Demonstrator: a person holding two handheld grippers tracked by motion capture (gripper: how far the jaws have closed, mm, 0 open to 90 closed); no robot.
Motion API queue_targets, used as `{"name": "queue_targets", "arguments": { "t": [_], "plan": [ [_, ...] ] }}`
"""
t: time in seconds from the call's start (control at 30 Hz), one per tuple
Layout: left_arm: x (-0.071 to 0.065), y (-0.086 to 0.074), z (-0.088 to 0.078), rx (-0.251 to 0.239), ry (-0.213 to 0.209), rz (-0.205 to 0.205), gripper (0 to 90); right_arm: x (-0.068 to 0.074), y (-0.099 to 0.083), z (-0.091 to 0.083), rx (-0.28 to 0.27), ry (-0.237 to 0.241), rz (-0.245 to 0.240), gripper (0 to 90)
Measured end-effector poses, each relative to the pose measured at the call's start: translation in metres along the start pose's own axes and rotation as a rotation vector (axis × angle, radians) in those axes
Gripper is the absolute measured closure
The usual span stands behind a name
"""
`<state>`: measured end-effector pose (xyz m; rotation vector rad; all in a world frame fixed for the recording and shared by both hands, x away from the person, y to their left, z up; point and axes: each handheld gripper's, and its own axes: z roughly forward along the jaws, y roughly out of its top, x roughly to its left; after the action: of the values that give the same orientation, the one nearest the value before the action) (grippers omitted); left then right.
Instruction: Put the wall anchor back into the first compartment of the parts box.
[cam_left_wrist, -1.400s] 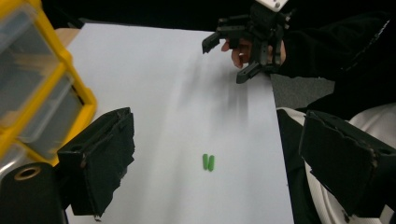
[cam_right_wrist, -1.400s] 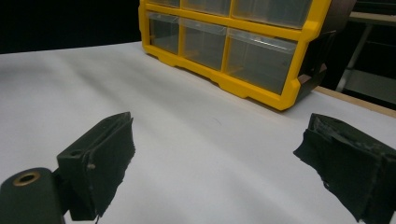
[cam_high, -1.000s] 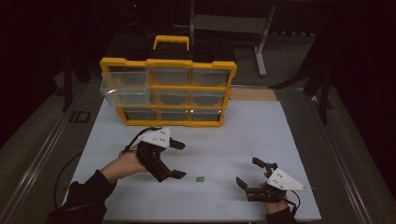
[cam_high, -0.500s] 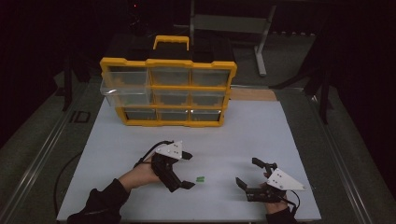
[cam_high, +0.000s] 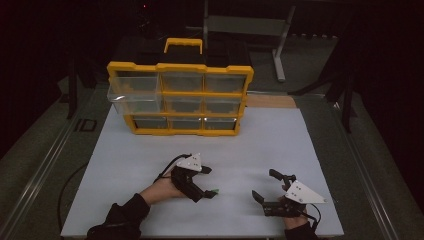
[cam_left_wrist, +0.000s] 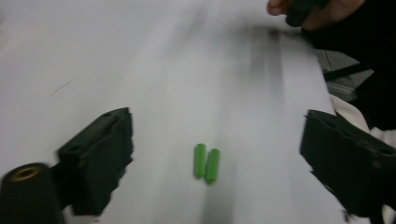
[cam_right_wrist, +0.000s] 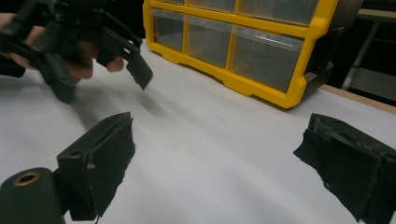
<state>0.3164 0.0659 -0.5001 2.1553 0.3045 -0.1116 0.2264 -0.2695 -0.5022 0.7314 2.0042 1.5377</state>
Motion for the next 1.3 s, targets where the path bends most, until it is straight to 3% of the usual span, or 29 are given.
{"name": "queue_targets", "arguments": {
  "t": [0.17,0.53,0.7,1.07,1.3],
  "plan": [
    [0.003,-0.003,0.009,0.037,0.003,-0.007,19.3,0.0,0.0,0.0,0.004,0.0,0.003,8.6],
    [0.006,-0.005,0.023,0.097,0.017,-0.006,51.4,0.0,0.0,0.001,0.008,0.004,0.002,8.6],
    [0.007,-0.007,0.027,0.126,0.011,0.02,66.7,0.0,0.0,0.0,0.008,0.002,0.002,8.6],
    [0.008,-0.007,0.03,0.154,0.035,0.06,80.4,0.0,0.0,0.001,0.011,0.004,-0.002,8.6],
    [0.011,-0.005,0.028,0.168,0.018,0.083,83.3,0.001,0.0,0.001,0.01,0.004,-0.001,8.6]
  ]
}}
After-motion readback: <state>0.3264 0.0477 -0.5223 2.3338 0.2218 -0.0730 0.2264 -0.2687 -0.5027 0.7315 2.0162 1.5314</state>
